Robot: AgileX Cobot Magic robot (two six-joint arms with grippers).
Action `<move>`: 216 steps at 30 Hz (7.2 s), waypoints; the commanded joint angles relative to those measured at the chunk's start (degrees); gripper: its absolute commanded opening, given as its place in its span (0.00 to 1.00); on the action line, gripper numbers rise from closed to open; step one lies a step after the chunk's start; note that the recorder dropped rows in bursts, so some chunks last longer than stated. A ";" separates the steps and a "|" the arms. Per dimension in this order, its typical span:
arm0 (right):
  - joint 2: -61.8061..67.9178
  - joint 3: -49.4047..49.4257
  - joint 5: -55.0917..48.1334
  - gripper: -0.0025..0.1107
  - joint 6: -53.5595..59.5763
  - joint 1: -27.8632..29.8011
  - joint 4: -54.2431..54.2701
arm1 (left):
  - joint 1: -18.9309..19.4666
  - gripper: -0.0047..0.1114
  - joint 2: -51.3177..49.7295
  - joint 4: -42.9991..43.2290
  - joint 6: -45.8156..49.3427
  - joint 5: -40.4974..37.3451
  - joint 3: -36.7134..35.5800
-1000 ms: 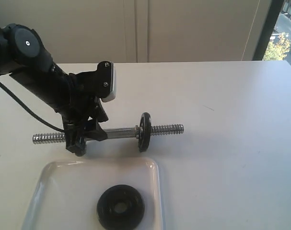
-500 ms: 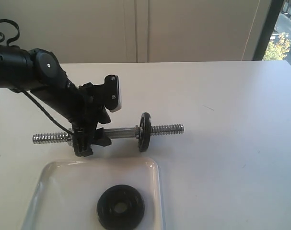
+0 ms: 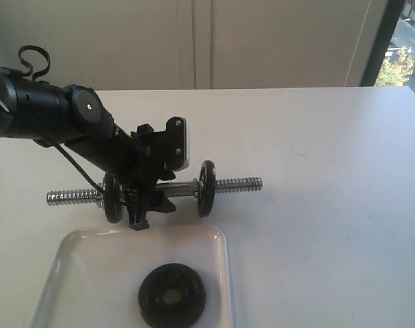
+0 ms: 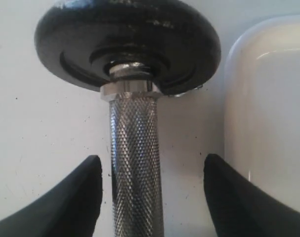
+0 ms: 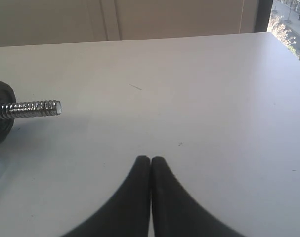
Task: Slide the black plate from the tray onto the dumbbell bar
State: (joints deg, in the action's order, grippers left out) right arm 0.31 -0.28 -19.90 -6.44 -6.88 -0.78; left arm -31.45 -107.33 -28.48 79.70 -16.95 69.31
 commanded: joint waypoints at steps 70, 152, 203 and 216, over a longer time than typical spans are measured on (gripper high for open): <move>-0.31 0.28 0.21 0.02 -0.19 -0.03 -0.18 | -2.64 0.04 -0.19 -4.22 -5.19 4.86 0.68; 84.46 -55.10 -21.83 0.09 53.21 -31.93 31.53 | -2.41 0.04 3.98 -3.59 -4.94 6.84 0.68; 101.21 -55.10 -4.34 0.91 36.13 -44.66 14.20 | -2.41 0.04 3.98 -3.59 -4.94 9.37 0.68; 106.40 -55.10 -1.79 0.91 31.64 -46.72 8.81 | -2.41 0.04 3.98 -3.59 -4.94 9.48 0.68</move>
State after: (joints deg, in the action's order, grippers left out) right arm 105.85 -55.24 -21.98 25.69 -53.64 9.03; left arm -33.93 -106.26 -28.95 75.03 -11.59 69.06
